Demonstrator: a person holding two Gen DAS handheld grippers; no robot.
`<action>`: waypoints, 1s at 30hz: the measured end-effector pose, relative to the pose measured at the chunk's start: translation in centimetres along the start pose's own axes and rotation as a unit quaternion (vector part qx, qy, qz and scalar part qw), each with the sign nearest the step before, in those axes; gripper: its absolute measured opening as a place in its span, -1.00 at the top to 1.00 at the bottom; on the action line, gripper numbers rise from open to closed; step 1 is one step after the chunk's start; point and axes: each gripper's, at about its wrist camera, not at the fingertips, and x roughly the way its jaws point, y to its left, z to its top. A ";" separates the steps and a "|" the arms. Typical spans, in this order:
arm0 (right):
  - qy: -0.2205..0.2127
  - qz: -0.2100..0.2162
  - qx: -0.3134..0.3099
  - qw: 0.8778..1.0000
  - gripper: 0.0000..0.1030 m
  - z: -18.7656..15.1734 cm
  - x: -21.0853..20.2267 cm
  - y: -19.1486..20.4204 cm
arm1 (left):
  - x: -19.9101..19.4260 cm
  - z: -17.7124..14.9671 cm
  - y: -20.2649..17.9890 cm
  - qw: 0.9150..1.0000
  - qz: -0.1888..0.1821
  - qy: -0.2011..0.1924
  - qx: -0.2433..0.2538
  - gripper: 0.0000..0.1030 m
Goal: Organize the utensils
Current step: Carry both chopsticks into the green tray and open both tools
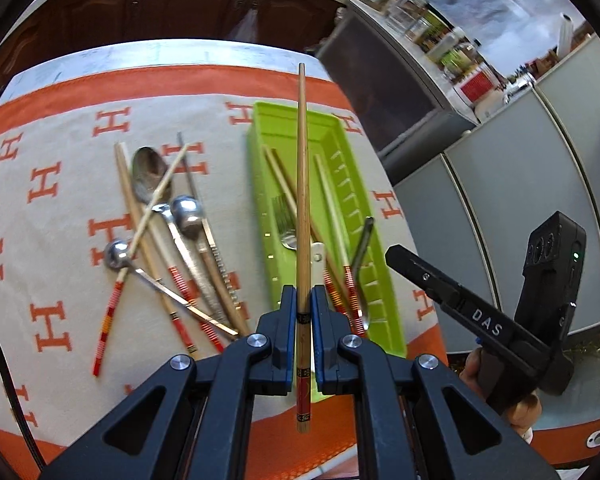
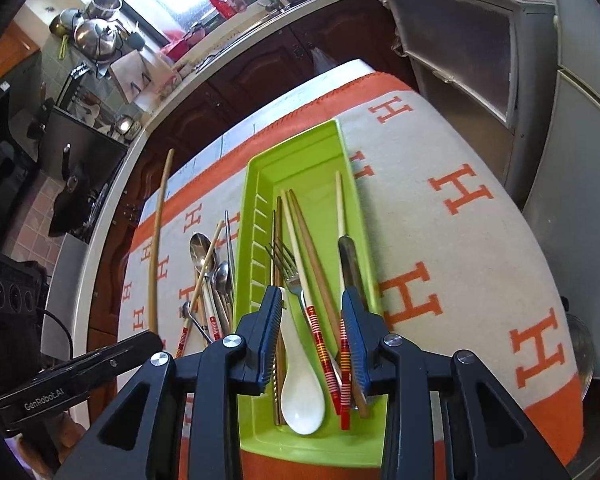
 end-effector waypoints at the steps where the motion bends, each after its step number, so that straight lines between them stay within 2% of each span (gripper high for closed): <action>1: -0.004 -0.002 0.002 1.000 0.38 -0.1 -0.5 -0.4 | 0.6 0.3 -0.6 1.000 -0.001 0.005 0.004 0.90; 7: -0.018 -0.014 0.022 0.999 0.38 -0.8 -2.2 -2.2 | 4.5 1.5 -3.4 0.999 -0.002 0.033 0.015 0.90; 10: -0.018 -0.017 0.031 0.999 0.38 -1.3 -2.6 -3.0 | 5.6 1.7 -4.0 0.999 0.009 0.039 0.024 0.89; 12: -0.017 -0.018 0.032 0.999 0.38 -1.4 -2.5 -3.2 | 6.0 1.8 -4.0 0.999 0.018 0.039 0.028 0.79; 14: -0.017 -0.017 0.030 0.999 0.38 -1.6 -2.4 -3.2 | 5.7 1.7 -3.8 0.999 0.021 0.036 0.026 0.68; 20: -0.015 -0.013 0.021 1.000 0.38 -1.6 -2.1 -2.3 | 3.8 0.8 -2.0 0.999 0.035 0.020 0.020 0.68; 30: 0.005 -0.004 -0.007 1.000 0.38 -2.3 -0.9 0.0 | -0.3 -1.8 3.7 0.997 0.078 -0.009 -0.018 0.68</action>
